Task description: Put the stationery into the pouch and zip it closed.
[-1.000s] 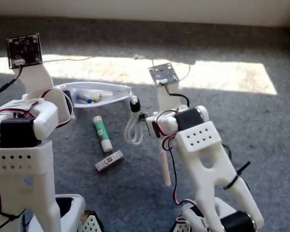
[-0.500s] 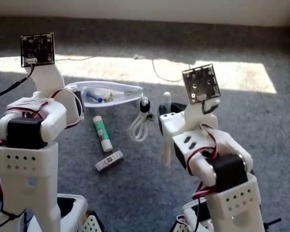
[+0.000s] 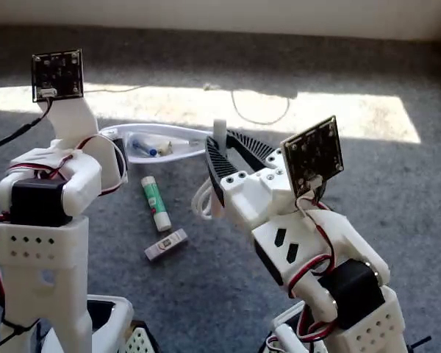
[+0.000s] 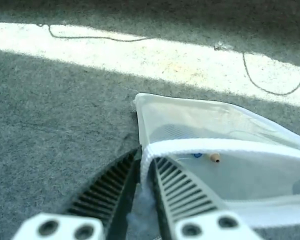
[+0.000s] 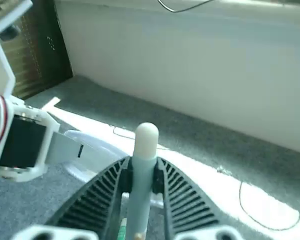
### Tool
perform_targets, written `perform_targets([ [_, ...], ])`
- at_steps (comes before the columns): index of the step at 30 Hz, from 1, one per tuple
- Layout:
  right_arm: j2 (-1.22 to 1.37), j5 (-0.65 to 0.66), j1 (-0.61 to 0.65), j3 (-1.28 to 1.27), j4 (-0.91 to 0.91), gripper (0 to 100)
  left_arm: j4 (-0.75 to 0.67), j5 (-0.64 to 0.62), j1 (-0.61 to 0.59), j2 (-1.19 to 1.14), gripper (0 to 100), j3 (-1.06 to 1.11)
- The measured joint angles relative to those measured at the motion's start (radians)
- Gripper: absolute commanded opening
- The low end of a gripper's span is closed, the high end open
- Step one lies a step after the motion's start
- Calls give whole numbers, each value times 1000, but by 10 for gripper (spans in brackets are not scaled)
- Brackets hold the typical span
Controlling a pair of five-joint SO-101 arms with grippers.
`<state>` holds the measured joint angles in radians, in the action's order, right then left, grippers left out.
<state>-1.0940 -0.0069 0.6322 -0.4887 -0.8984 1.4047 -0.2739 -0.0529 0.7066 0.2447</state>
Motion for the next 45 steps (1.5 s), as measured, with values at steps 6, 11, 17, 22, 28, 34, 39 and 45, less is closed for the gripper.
perform_targets([
  [6,0,0,43,0,147,5,0,0,0,0,6,12],
  [11,0,0,72,0,305,5,0,0,0,0,6,43],
  [17,0,2,109,0,493,5,0,0,0,0,6,43],
  [22,26,69,112,-37,578,5,0,0,0,0,6,43],
  [28,66,144,112,-161,657,5,0,0,0,0,6,43],
  [34,64,150,112,-281,663,5,0,0,0,0,6,43],
  [39,64,183,112,-359,663,5,0,0,0,0,6,43],
  [45,64,295,115,-391,663,6,0,0,2,0,6,43],
])
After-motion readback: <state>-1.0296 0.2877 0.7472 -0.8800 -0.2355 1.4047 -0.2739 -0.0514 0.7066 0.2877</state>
